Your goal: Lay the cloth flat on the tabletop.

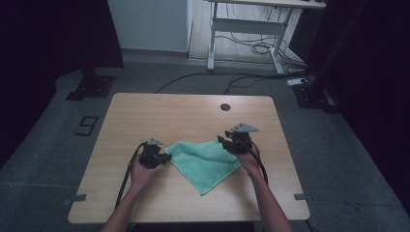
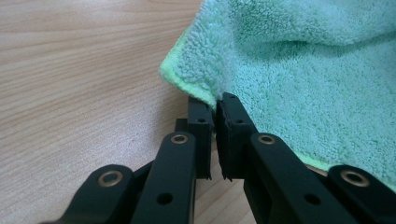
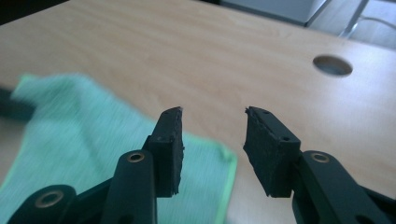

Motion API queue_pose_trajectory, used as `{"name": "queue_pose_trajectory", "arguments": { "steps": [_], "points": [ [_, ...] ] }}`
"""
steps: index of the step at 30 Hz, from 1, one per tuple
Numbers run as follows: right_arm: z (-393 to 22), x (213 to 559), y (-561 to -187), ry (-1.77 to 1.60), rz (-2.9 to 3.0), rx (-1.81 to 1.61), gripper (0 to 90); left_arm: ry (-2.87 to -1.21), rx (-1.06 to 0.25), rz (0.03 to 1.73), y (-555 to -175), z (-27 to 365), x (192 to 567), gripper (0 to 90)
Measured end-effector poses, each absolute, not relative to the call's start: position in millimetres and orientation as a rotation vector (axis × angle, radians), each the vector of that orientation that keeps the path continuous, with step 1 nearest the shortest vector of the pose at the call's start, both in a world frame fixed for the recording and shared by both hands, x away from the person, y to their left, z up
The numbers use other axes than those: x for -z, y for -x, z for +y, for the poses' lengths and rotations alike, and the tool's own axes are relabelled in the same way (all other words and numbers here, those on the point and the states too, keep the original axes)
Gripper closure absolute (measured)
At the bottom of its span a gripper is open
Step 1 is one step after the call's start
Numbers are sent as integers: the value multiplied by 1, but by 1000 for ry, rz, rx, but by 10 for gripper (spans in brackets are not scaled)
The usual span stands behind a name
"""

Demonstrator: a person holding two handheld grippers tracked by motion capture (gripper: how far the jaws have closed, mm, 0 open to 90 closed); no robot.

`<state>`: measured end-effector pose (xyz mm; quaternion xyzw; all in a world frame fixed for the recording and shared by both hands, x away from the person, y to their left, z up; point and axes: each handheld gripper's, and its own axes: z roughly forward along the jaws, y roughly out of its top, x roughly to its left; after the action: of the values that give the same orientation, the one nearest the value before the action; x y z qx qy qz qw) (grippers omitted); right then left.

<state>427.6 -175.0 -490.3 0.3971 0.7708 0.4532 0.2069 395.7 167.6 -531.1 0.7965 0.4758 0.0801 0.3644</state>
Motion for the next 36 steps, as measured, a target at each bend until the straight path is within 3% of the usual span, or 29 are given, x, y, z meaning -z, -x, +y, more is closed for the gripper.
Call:
{"name": "queue_pose_trajectory", "arguments": {
  "steps": [6, 12, 25, 36],
  "points": [
    [-199, 506, -398, -1122, 2233, -1246, 553, -2058, -210, 1238, -396, 165, 533, 838],
    [-206, 536, -399, -1172, 2315, -1147, 493, -2072, -214, 1251, -400, 164, 535, 840],
    [-200, 543, -392, -1206, 2360, -1042, 541, -2069, -219, 1256, -405, 163, 535, 832],
    [-186, 545, -330, -1227, 2324, -1078, 572, -2041, -241, 1246, -406, 160, 531, 758]
  ]
}}
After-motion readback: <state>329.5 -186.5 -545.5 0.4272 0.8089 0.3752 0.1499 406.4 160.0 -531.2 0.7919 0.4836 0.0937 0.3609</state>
